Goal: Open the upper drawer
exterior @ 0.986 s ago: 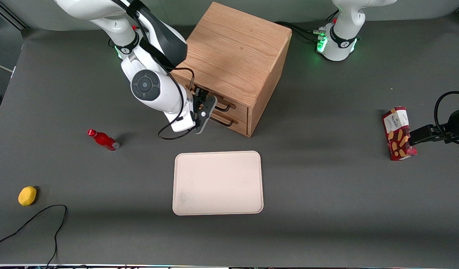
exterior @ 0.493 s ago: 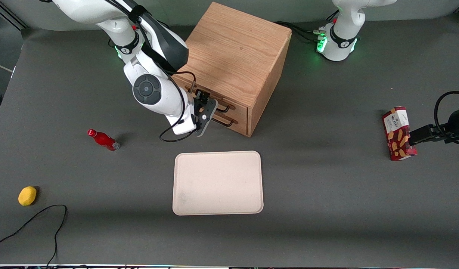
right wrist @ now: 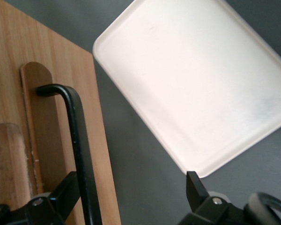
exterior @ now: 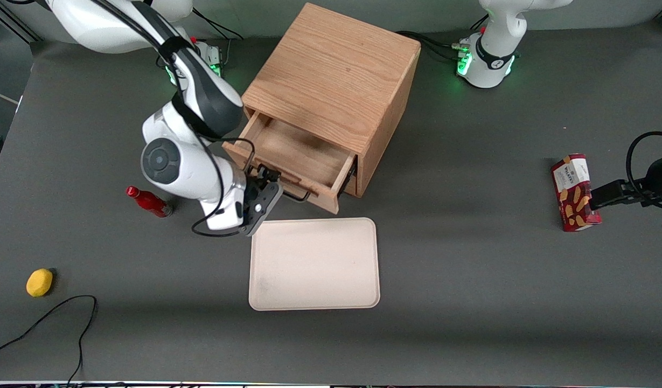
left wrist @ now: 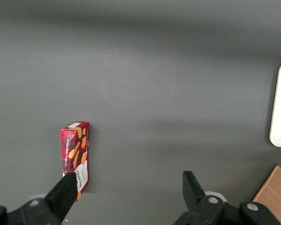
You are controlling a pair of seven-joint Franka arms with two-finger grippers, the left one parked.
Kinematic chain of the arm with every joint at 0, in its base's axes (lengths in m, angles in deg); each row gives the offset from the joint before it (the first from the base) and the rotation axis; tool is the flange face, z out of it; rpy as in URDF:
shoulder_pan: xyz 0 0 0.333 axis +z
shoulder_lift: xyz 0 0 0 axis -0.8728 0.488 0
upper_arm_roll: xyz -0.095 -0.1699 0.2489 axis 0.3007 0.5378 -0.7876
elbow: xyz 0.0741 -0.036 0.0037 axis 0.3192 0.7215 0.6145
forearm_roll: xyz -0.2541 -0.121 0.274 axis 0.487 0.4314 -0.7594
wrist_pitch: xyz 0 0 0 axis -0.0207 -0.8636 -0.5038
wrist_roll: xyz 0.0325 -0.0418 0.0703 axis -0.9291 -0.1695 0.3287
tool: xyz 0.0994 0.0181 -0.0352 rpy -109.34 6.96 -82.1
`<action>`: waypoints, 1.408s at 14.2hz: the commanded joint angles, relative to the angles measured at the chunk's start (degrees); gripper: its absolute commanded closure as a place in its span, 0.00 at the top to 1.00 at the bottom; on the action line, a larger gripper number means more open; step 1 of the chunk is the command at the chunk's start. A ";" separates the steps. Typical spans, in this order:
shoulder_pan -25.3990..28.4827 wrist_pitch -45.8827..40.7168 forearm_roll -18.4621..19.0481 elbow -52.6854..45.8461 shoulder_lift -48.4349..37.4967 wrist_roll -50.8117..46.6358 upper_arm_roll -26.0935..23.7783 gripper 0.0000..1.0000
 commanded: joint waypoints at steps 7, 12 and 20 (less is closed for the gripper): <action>0.62 8.29 0.00 -7.03 5.11 6.56 8.29 1.00; 0.54 8.91 -0.26 -7.47 4.68 5.86 9.09 1.00; 0.27 -6.53 -0.44 -10.73 -4.00 5.25 9.26 1.00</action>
